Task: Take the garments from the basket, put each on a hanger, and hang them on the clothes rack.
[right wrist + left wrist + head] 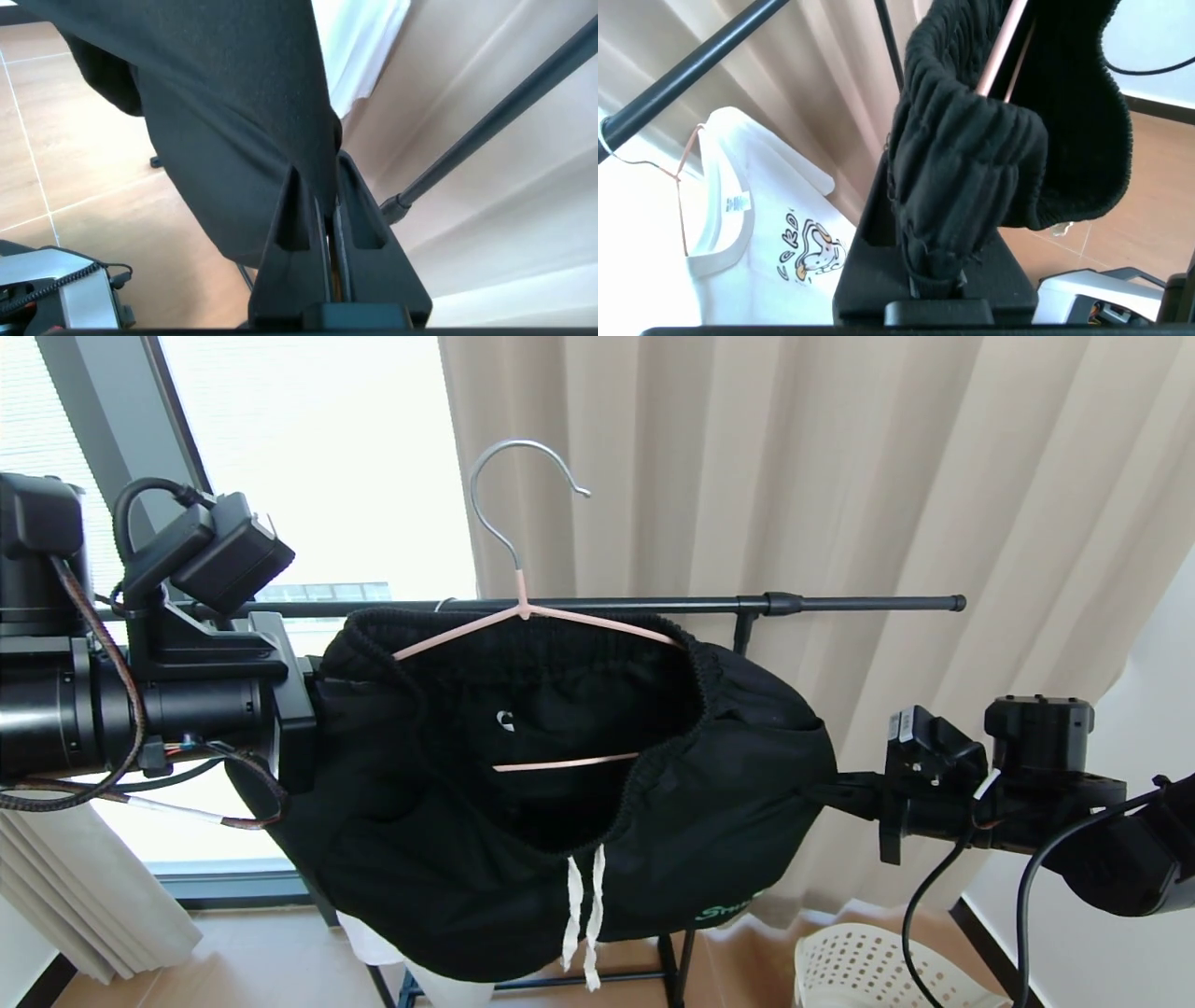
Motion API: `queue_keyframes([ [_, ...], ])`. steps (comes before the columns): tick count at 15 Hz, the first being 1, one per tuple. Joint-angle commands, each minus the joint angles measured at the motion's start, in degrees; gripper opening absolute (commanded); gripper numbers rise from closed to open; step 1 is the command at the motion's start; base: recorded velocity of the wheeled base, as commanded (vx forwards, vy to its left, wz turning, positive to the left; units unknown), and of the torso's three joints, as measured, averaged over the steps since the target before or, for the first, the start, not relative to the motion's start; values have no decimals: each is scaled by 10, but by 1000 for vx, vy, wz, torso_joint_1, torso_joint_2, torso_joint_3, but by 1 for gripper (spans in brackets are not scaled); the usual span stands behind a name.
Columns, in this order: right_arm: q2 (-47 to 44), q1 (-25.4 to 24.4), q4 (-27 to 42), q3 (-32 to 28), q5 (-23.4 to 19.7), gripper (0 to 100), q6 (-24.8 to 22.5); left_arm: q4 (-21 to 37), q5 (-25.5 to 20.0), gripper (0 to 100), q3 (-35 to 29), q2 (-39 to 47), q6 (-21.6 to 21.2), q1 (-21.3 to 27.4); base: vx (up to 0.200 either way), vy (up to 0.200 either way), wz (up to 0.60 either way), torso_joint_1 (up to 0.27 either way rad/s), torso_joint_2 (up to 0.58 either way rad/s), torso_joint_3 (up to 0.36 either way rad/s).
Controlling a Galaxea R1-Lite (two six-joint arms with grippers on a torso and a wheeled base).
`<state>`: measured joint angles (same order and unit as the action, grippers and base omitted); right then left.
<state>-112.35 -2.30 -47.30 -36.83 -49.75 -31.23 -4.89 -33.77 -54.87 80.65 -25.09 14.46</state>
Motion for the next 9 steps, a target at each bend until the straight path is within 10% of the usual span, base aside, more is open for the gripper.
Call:
queue_keyframes([
  [1,-6,3,0,-3,0,0,-1,0,0,0,5,-3,0,-7,0,0,0,0,0,0],
  [9,-2,-2,2,-1,1,0,-1,0,-7,0,12,4,6,-15,0,0,0,0,0,0],
])
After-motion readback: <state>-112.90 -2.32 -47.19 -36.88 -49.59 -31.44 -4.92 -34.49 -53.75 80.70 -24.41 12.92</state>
